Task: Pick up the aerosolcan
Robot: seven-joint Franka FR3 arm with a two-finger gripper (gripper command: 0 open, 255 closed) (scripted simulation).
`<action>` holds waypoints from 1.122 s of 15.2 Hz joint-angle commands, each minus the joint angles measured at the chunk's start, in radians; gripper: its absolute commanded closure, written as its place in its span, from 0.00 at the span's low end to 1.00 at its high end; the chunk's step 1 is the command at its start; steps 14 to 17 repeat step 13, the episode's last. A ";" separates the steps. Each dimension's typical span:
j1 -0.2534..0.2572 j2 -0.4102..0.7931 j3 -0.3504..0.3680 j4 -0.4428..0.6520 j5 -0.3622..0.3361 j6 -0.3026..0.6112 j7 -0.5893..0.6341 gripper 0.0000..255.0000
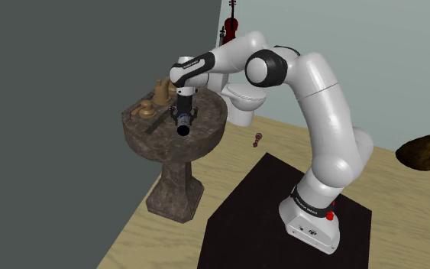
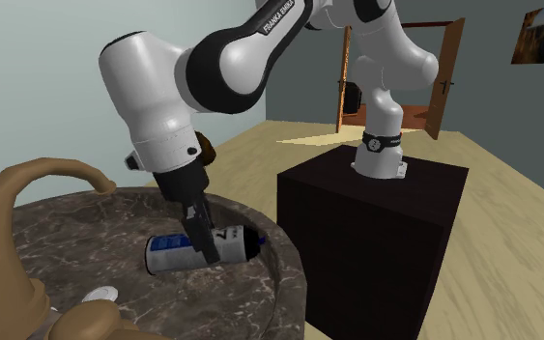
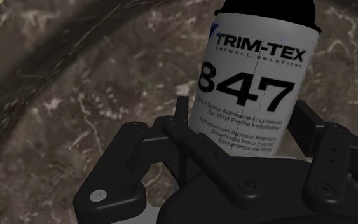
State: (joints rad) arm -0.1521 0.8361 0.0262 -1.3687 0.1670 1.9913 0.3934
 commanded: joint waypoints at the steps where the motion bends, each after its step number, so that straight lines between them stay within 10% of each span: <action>1: 0.000 -0.016 0.000 -0.003 -0.001 -0.017 0.001 1.00; 17: -0.002 -0.091 -0.001 0.011 -0.004 -0.105 0.015 1.00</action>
